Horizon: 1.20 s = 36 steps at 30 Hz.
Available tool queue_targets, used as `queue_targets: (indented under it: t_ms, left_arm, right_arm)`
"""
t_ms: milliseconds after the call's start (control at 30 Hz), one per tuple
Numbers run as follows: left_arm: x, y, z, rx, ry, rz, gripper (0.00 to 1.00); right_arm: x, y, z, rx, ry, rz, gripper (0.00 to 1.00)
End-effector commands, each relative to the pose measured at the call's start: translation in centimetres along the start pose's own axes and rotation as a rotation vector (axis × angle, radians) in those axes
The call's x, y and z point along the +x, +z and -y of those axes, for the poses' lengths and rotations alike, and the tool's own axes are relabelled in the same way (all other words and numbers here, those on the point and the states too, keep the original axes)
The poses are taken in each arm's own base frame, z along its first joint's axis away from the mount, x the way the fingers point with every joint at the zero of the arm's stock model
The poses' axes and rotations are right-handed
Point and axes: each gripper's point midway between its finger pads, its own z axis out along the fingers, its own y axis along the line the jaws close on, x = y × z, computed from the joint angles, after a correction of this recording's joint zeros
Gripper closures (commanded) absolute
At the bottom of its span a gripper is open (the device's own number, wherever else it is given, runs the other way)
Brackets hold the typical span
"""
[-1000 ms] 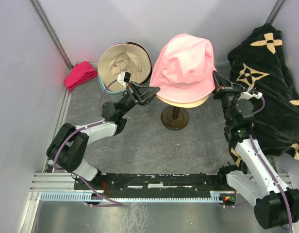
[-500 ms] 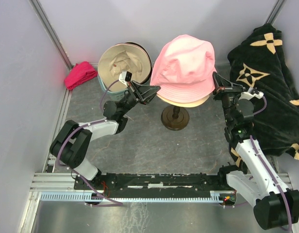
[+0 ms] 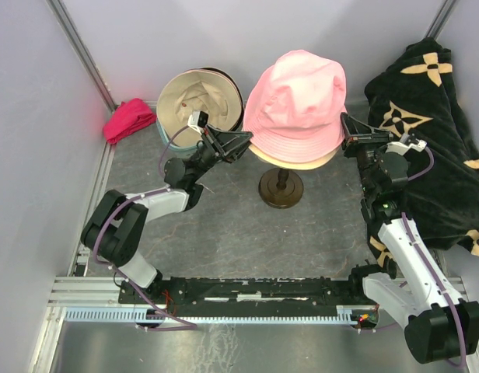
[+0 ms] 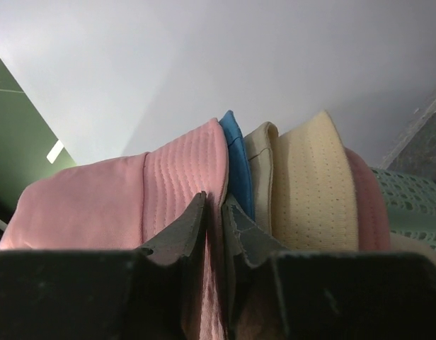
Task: Stack the hats
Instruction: Stack the hat on the hat.
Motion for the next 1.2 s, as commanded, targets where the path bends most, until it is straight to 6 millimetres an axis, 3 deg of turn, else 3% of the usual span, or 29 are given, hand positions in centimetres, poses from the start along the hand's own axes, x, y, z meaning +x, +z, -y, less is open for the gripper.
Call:
queue_targets:
  t_ms: [0, 333, 700, 933, 1167]
  left_arm:
    - [0.6, -0.7, 3.6, 0.115, 0.038, -0.016, 0.68]
    - [-0.1, -1.4, 4.3, 0.121, 0.061, 0.019, 0.66]
    - [-3.3, -1.5, 6.7, 0.152, 0.143, 0.073, 0.57]
    - [-5.5, -1.2, 5.5, 0.084, 0.185, 0.09, 0.48]
    - [-7.8, 0.8, 3.4, 0.053, 0.177, 0.034, 0.46]
  right_arm:
    - [-0.4, 0.2, 0.0, 0.02, -0.069, 0.013, 0.78]
    - [-0.3, 0.0, -1.6, -0.017, -0.1, 0.001, 0.7]
    - [0.0, 0.3, -3.1, -0.041, -0.116, -0.013, 0.65]
    - [0.2, 0.5, -3.5, -0.046, -0.117, -0.024, 0.65]
    - [0.3, 0.7, -3.5, -0.045, -0.118, -0.028, 0.64]
